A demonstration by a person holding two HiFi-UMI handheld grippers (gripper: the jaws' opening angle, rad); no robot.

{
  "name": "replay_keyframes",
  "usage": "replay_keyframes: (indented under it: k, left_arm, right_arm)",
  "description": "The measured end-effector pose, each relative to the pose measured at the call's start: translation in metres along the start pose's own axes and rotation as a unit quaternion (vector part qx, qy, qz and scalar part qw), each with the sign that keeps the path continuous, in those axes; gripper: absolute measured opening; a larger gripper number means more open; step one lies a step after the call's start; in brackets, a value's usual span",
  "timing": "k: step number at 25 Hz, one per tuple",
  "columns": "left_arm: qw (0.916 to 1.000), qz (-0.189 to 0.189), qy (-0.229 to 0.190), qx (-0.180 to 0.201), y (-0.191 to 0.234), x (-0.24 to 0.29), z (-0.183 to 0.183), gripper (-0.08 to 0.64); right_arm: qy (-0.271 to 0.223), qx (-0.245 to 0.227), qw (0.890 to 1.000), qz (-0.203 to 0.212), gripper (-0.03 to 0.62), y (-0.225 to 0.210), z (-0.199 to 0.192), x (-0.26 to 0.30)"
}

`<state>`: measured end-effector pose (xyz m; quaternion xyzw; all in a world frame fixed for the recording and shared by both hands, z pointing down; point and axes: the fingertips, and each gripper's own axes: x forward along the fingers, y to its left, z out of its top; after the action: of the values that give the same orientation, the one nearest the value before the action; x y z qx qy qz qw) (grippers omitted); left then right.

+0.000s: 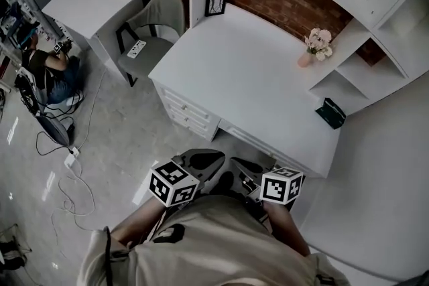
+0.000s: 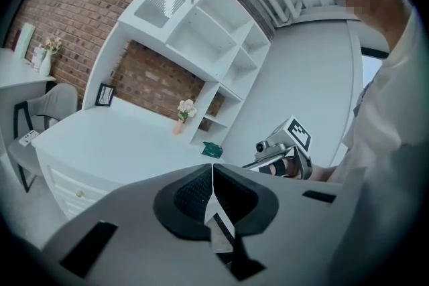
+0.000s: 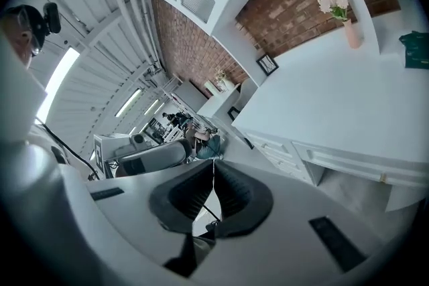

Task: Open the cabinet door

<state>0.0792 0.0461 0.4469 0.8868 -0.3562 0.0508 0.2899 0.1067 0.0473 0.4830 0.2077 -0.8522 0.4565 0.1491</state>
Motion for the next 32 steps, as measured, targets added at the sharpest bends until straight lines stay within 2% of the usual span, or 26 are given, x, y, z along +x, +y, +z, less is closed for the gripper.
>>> replay_keyframes:
  k: [5, 12, 24, 27, 32]
  left_arm:
    - [0.9998, 0.017, 0.005, 0.012, -0.001, 0.036, 0.016, 0.021]
    - [0.997, 0.07, 0.003, 0.033, 0.005, 0.066, 0.035, 0.021]
    - [0.9874, 0.156, -0.025, 0.008, 0.017, 0.076, 0.041, 0.022]
    - [0.9861, 0.164, -0.024, 0.008, 0.02, 0.082, 0.042, 0.023]
    - [0.9881, 0.152, -0.016, 0.017, 0.028, 0.097, 0.043, 0.023]
  right_arm:
    - [-0.009, 0.007, 1.0, 0.012, 0.028, -0.028, 0.029, -0.016]
    - [0.001, 0.004, 0.999, 0.052, 0.028, -0.052, 0.064, -0.019]
    - [0.064, -0.039, 0.99, 0.116, 0.028, -0.058, 0.078, -0.01]
    - [0.061, -0.038, 0.99, 0.119, 0.028, -0.066, 0.082, -0.01]
    - [0.056, -0.037, 0.991, 0.115, 0.028, -0.078, 0.089, -0.006]
